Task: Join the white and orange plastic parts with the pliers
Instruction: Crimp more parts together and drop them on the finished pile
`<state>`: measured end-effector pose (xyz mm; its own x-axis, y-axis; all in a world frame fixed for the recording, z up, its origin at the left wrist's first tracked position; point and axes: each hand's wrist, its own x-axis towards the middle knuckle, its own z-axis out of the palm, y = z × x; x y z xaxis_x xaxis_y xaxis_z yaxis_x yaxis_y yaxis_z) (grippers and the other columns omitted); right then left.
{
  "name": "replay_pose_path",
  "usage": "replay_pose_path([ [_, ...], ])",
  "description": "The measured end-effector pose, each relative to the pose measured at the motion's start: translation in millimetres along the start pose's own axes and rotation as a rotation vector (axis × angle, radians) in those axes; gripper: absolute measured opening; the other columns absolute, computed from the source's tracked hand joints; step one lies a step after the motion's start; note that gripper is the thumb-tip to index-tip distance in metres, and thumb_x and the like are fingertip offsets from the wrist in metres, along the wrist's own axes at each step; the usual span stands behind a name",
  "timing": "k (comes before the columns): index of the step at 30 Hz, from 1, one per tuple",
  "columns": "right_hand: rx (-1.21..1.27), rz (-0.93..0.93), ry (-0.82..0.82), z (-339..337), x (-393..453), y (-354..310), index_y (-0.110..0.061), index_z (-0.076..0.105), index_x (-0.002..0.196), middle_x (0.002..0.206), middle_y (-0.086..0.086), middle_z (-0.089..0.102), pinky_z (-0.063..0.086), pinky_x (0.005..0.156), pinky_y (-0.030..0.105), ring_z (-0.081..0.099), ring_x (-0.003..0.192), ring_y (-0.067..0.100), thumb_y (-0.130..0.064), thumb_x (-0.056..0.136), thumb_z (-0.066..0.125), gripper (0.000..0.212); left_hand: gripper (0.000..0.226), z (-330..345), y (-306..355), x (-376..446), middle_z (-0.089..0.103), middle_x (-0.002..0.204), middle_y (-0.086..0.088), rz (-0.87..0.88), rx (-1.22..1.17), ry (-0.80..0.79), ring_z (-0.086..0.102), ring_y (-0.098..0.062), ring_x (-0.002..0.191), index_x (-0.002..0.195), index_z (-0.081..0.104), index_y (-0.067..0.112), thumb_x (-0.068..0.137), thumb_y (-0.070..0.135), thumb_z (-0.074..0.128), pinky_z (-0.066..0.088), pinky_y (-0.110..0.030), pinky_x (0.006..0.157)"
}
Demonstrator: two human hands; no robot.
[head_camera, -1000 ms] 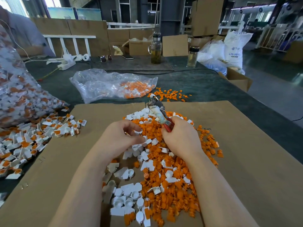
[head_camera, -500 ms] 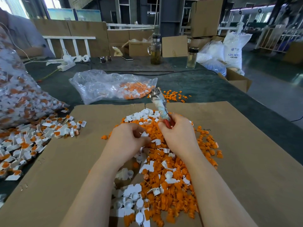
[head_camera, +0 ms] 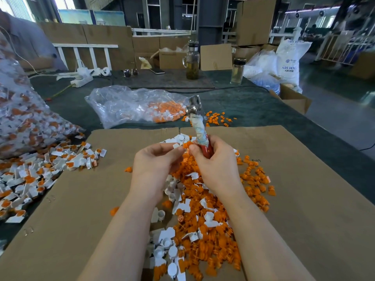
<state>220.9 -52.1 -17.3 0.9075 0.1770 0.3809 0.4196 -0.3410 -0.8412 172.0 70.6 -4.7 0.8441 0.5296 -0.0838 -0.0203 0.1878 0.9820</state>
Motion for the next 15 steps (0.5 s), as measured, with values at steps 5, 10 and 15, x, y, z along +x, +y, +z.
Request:
replay_pose_path([
  [5, -0.035, -0.028, 0.044, 0.9, -1.6, -1.4, -0.034, 0.056, 0.096, 0.083, -0.016, 0.064, 0.050, 0.066, 0.017, 0.061, 0.078, -0.001, -0.036, 0.090, 0.065, 0.011, 0.016, 0.5, 4.3, -3.2, 0.075, 0.077, -0.013, -0.011, -0.118, -0.037, 0.073, -0.015, 0.067, 0.095, 0.071, -0.001, 0.081, 0.004, 0.076, 0.057, -0.020, 0.058],
  [10, -0.019, -0.033, 0.069, 0.5, -2.4, -2.0, -0.026, 0.062, 0.102, 0.088, -0.014, 0.067, 0.052, 0.068, 0.020, 0.063, 0.080, 0.000, -0.035, 0.091, 0.065, 0.015, 0.012, 1.7, 5.8, -5.8, 0.075, 0.074, -0.014, 0.033, -0.100, -0.054, 0.074, -0.017, 0.067, 0.092, 0.070, -0.002, 0.081, 0.000, 0.075, 0.059, -0.022, 0.060],
  [15, -0.022, -0.055, 0.092, 1.1, -3.3, -3.3, -0.028, 0.059, 0.101, 0.090, -0.014, 0.067, 0.052, 0.068, 0.018, 0.063, 0.081, -0.001, -0.033, 0.091, 0.066, 0.014, 0.008, 2.8, 6.1, -5.7, 0.075, 0.071, -0.012, 0.068, -0.048, -0.048, 0.073, -0.017, 0.065, 0.084, 0.072, 0.001, 0.079, 0.003, 0.078, 0.059, -0.023, 0.060],
])
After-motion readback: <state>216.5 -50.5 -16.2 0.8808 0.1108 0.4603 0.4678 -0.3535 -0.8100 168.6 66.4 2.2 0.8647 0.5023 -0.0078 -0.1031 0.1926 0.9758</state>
